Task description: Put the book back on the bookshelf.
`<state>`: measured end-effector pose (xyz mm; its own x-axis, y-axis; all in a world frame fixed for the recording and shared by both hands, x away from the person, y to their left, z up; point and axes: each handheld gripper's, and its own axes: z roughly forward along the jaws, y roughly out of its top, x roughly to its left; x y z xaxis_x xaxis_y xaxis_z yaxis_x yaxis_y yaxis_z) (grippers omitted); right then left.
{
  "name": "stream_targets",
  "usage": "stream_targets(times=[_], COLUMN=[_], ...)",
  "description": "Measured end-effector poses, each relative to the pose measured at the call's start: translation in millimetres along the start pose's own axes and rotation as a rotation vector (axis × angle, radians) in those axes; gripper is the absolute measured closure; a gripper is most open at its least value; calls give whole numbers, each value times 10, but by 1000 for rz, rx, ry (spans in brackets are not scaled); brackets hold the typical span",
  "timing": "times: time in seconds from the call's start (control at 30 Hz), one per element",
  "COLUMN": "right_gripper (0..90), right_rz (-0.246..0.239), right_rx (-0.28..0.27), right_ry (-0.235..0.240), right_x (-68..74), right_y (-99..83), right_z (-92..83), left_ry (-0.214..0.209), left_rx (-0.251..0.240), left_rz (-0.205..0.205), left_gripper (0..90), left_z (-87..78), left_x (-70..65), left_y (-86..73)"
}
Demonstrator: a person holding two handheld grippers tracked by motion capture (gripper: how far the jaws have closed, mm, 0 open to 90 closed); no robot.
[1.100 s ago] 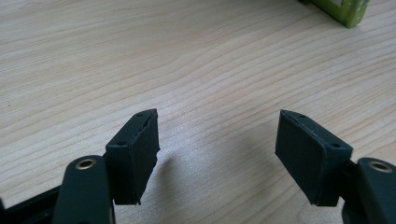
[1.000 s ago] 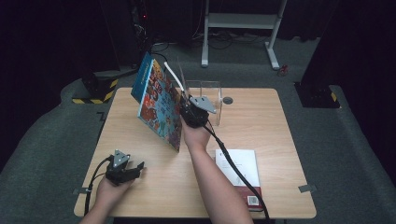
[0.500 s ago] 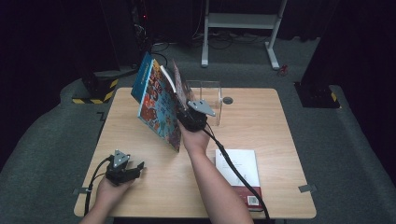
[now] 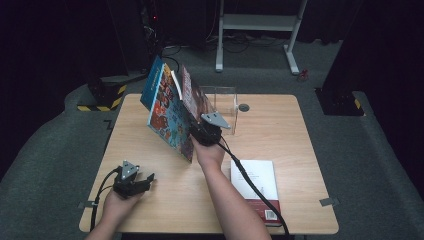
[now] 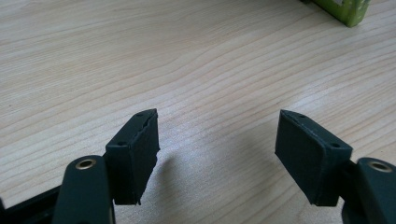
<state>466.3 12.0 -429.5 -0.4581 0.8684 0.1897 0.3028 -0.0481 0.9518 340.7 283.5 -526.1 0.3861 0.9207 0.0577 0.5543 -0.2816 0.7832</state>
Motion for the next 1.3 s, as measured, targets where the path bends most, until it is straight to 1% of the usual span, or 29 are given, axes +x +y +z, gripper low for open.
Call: stream_targets(times=[0.13, 0.3, 0.53, 0.7, 0.97, 1.17, 1.3], right_gripper=[535, 534, 534, 532, 501, 471, 465], right_rz=[-3, 22, 18, 6, -29, -68, -92], right_rx=[9, 32, 35, 39, 45, 68, 83], right_ry=[3, -7, -17, -21, -29, -33, -42], right_x=[10, -29, -62, -73, -117, -193, -255], right_y=[-28, -64, -84, -99, -128, -190, -261], right_z=[18, 55, 57, 27, -85, -239, -381], left_ry=[-1, -3, -3, -3, 0, 2, 4], left_rx=[2, 2, 2, 1, 4, 7, 9], left_rz=[0, -1, 0, 0, 7, 6, 4], left_gripper=[306, 305, 306, 306, 306, 306, 307], left_z=[-1, -2, -2, -1, 5, 9, 13], left_x=[1, 0, 3, 0, -1, -7, -9], left_y=[0, 0, 1, 0, 3, 4, 7])
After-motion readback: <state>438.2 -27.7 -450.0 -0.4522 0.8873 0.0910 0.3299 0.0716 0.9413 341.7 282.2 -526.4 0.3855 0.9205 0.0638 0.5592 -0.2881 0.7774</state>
